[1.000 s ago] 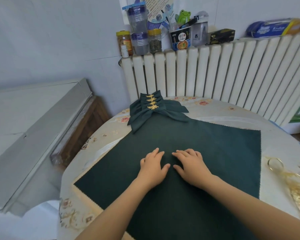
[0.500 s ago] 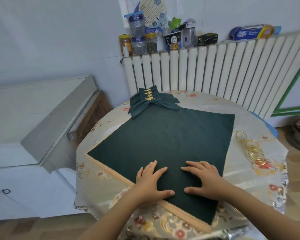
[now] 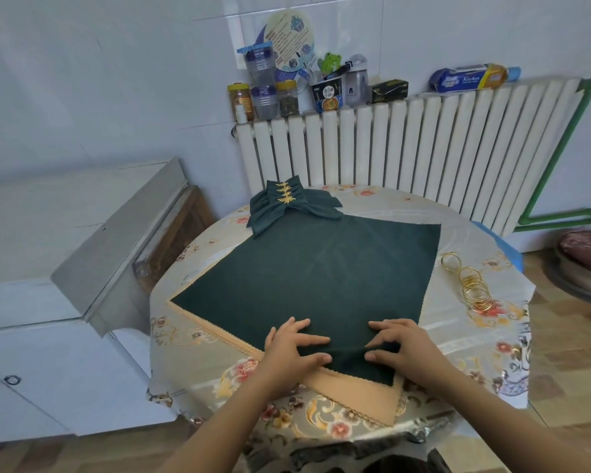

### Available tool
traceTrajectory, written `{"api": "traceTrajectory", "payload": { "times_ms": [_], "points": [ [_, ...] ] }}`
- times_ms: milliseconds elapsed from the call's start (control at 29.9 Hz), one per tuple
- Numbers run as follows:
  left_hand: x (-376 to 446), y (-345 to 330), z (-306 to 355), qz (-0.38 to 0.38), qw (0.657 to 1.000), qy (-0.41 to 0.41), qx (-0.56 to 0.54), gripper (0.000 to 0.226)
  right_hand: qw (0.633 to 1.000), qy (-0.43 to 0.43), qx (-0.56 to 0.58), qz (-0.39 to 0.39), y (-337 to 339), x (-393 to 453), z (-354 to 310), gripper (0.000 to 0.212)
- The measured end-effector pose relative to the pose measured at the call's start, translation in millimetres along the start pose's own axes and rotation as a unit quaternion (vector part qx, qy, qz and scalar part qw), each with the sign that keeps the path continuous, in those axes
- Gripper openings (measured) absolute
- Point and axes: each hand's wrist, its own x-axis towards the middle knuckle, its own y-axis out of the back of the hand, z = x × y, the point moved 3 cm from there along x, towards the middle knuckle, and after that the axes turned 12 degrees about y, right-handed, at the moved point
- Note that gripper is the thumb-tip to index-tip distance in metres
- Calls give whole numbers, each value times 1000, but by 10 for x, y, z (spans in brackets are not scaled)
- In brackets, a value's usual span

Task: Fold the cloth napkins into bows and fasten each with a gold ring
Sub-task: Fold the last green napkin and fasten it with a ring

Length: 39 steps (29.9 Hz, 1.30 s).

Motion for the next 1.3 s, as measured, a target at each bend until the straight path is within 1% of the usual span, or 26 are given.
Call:
{"api": "traceTrajectory", "payload": {
  "times_ms": [67,167,234,367,468,535,601,668,735,835,869,935,969,1069,1203,1303],
  "points": [
    [-25,5,19,-11,999,-14,-27,33,1000,-5,-5,3,17,18,17,2],
    [-63,12,67,-49,996,-25,-64,35,1000,-5,13,-1,52,63,-3,17],
    [-72,19,126,-65,993,-39,-87,34,999,-9,40,-11,77,96,-25,20],
    [-71,42,224,-38,995,-73,-63,26,999,-11,27,-28,87,127,-19,25],
    [-82,56,230,-36,994,-74,-67,19,999,-5,23,-37,70,123,10,29],
    [-80,68,230,-45,994,-78,-68,15,998,7,34,-48,70,109,9,23],
    [-83,76,249,-47,993,-82,-72,12,996,12,74,-55,110,42,-51,14],
    [-77,106,261,-25,994,-74,-75,13,990,9,128,-61,173,-36,-122,28],
    [-69,135,274,12,996,-65,-64,22,983,3,170,-69,236,-106,-160,39],
    [-77,147,293,52,997,-62,-18,28,981,17,175,-84,272,-133,-158,36],
    [-82,149,299,62,996,-63,-8,28,984,24,158,-72,273,-115,-141,32],
    [-89,179,314,84,994,-67,9,28,993,28,112,-21,283,-65,-70,19],
    [-95,209,327,96,993,-74,17,28,995,31,92,0,293,-51,-47,19],
    [-123,332,338,127,988,-89,23,27,996,37,74,19,320,-29,-76,29],
    [-191,478,329,142,984,-94,55,23,996,63,61,17,349,-23,-264,34],
    [-281,530,316,143,982,-95,77,23,996,72,61,12,319,-30,-332,34]
  ]
}}
